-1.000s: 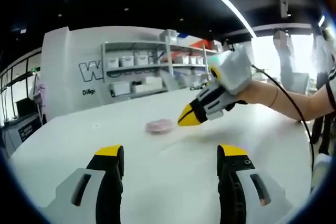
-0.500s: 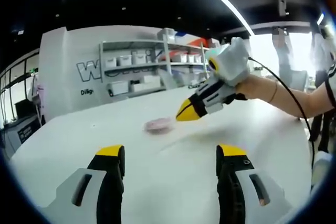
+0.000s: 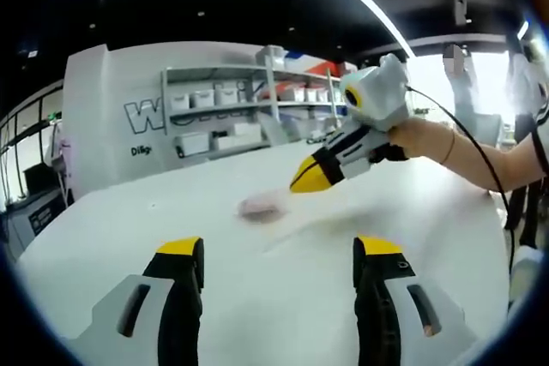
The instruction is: Open the resealable bag by pulling the two sides of the seal apart until the entire bag opening is separated and visibly accessible.
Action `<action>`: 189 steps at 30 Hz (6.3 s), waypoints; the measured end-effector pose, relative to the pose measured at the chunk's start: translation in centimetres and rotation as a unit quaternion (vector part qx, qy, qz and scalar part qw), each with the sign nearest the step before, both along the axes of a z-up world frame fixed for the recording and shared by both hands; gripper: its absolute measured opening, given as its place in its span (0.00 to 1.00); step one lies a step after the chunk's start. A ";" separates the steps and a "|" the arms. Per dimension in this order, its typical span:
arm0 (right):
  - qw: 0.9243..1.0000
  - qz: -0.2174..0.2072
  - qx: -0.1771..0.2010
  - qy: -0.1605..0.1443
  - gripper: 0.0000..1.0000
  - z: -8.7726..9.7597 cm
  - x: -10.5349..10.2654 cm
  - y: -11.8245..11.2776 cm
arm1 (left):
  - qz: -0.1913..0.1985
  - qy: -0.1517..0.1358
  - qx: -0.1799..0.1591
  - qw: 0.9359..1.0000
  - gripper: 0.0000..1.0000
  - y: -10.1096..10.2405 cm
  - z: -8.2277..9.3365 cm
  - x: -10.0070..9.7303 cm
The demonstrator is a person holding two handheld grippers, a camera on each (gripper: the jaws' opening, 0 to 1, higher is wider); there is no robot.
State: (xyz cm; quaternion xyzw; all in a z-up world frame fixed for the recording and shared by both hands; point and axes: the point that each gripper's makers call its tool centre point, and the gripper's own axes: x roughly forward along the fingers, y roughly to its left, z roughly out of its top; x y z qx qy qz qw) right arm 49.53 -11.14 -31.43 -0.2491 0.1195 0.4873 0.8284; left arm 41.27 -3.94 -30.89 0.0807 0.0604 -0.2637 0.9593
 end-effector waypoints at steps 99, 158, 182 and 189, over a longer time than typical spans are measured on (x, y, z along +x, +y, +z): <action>0.981 0.011 0.168 0.100 0.00 6.2 -3.3 0.7 | -0.031 -0.008 0.000 0.999 0.67 -2.1 2.6 0.0; 0.954 0.043 0.247 0.167 0.00 4.3 -6.5 0.8 | -0.064 0.094 -0.217 0.970 0.40 -3.4 2.9 0.4; 0.951 0.054 0.250 0.174 0.00 4.2 -7.3 1.0 | -0.066 0.119 -0.260 0.956 0.31 -3.8 2.6 0.6; 0.951 0.056 0.249 0.173 0.00 4.2 -7.5 1.2 | -0.063 0.119 -0.255 0.958 0.30 -3.9 2.4 0.7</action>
